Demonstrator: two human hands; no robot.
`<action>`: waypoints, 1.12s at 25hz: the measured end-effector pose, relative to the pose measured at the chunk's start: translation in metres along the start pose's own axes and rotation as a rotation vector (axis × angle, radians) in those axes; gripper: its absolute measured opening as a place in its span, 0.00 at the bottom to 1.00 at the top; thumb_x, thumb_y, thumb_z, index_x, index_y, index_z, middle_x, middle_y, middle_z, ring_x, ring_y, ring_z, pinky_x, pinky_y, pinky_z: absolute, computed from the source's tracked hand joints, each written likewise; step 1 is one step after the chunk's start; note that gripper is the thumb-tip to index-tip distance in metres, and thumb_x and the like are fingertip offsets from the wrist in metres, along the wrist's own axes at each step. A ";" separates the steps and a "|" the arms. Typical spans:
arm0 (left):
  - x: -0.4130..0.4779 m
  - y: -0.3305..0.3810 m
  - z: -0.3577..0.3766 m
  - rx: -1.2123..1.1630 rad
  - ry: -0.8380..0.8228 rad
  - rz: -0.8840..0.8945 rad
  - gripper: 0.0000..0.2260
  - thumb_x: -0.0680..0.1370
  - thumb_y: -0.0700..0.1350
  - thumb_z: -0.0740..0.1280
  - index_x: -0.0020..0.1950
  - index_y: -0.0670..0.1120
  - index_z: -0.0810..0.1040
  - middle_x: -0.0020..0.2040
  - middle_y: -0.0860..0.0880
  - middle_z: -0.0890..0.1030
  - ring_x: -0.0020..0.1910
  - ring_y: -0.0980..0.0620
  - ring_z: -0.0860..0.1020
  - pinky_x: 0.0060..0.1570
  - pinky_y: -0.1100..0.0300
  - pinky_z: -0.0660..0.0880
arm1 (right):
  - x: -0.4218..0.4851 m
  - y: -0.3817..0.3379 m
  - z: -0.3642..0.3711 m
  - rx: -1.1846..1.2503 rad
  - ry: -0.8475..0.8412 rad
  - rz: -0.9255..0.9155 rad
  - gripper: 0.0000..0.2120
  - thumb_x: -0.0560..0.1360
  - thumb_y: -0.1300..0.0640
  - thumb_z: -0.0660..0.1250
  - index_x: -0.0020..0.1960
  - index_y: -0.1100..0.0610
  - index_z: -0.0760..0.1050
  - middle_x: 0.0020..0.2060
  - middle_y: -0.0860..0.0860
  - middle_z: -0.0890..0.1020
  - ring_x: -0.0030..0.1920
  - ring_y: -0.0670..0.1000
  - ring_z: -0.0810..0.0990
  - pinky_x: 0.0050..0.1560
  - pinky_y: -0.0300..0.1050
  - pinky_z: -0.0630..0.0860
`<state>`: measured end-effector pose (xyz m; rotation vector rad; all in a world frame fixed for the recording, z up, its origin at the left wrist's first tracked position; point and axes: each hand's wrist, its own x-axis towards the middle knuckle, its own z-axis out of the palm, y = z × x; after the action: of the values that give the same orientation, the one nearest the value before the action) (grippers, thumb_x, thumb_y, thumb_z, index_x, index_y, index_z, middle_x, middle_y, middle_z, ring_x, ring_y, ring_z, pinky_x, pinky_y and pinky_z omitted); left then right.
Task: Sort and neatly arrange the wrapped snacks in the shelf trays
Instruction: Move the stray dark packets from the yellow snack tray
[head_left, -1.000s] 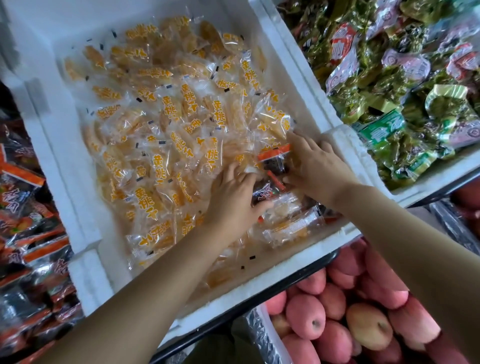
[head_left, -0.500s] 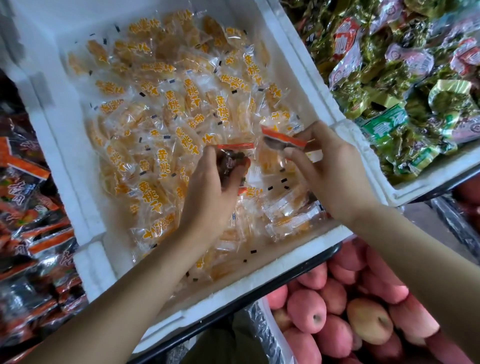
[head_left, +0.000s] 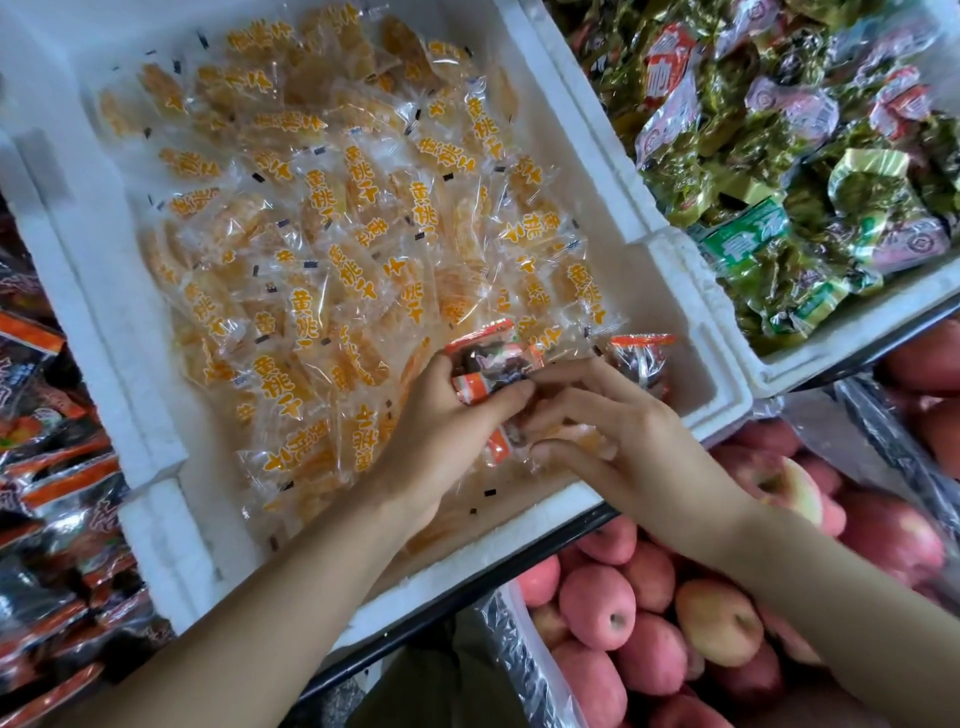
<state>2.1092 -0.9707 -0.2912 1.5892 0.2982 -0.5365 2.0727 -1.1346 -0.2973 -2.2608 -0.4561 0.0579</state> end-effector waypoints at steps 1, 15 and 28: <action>0.001 -0.001 -0.002 0.038 0.033 0.015 0.13 0.73 0.42 0.72 0.55 0.53 0.76 0.51 0.53 0.82 0.50 0.57 0.80 0.45 0.66 0.74 | -0.001 0.006 -0.008 -0.006 -0.037 0.038 0.12 0.73 0.60 0.69 0.55 0.51 0.76 0.59 0.46 0.74 0.60 0.43 0.73 0.62 0.34 0.67; 0.011 0.000 0.003 0.142 0.146 0.054 0.12 0.77 0.47 0.68 0.60 0.48 0.75 0.51 0.54 0.81 0.44 0.63 0.77 0.37 0.75 0.71 | 0.027 0.007 -0.062 -0.138 0.100 0.453 0.14 0.67 0.53 0.74 0.50 0.53 0.75 0.37 0.45 0.77 0.37 0.48 0.76 0.36 0.29 0.68; 0.001 0.010 0.002 0.089 -0.046 0.171 0.19 0.66 0.50 0.73 0.55 0.54 0.75 0.49 0.57 0.84 0.48 0.62 0.81 0.47 0.69 0.75 | 0.033 0.022 -0.047 0.125 0.027 0.340 0.21 0.77 0.61 0.64 0.69 0.55 0.68 0.61 0.48 0.75 0.63 0.48 0.73 0.66 0.42 0.67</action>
<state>2.1142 -0.9740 -0.2831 1.6680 0.1033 -0.4582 2.1187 -1.1705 -0.2778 -2.1901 -0.0483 0.2224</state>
